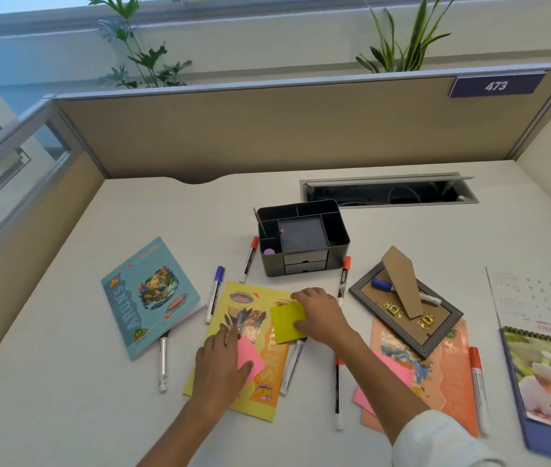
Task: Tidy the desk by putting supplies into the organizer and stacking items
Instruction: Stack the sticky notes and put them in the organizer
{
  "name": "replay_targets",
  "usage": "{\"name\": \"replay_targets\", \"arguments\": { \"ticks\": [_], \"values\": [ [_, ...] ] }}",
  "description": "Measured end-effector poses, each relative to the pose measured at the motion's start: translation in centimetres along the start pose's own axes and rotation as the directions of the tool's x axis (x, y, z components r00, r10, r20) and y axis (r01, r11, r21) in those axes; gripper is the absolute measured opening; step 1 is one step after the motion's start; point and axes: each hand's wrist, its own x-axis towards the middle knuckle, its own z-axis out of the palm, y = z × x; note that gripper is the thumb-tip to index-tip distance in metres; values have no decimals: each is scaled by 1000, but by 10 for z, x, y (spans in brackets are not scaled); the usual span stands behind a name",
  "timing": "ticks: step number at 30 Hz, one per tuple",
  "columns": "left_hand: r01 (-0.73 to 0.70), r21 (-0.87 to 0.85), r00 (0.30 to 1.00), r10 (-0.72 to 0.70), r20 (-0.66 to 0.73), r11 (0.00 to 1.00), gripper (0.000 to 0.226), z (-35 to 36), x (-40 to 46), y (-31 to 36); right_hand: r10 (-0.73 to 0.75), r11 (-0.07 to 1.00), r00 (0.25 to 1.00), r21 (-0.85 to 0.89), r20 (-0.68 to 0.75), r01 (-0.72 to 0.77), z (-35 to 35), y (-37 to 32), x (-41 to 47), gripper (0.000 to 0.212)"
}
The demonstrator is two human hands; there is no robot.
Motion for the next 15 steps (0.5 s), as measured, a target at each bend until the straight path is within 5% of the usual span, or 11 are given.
{"name": "replay_targets", "arguments": {
  "ticks": [7,15],
  "values": [
    [53,34,999,-53,-10,998,60,-2,-2,8,10,999,999,-39,43,-8,0,-1,4,60],
    [259,-316,966,-245,85,913,59,-13,8,8,83,991,994,107,-65,-76,-4,-9,1,39]
  ]
}}
